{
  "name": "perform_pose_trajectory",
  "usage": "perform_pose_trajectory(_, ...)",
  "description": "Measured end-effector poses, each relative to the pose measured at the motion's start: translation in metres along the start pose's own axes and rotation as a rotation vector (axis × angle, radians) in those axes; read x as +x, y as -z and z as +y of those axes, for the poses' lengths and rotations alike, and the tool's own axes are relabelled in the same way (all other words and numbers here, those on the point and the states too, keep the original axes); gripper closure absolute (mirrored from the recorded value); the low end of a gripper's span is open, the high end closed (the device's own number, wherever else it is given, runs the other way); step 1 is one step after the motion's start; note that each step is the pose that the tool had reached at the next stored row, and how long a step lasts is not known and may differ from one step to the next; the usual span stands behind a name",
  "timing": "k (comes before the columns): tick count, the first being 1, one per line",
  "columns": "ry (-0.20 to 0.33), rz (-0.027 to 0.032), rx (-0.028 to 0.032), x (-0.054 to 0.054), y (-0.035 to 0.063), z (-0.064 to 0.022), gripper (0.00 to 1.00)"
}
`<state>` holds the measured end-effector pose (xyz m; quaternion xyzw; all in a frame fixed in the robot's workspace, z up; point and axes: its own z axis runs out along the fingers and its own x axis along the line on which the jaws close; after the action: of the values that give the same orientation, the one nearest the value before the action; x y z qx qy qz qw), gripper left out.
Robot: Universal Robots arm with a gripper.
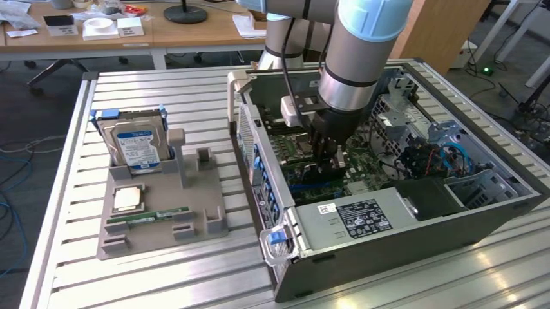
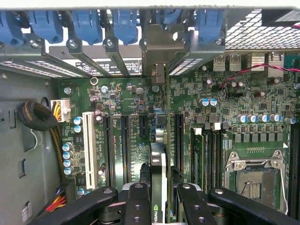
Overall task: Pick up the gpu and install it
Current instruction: 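Insert the gpu into the slot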
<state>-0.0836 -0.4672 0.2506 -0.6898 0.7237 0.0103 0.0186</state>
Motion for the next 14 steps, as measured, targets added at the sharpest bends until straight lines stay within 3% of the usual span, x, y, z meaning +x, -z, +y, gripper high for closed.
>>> perform_pose_trajectory(14, 0.015, -0.0021, -0.0007, -0.0001, -0.0001, 0.0000, 0.73)
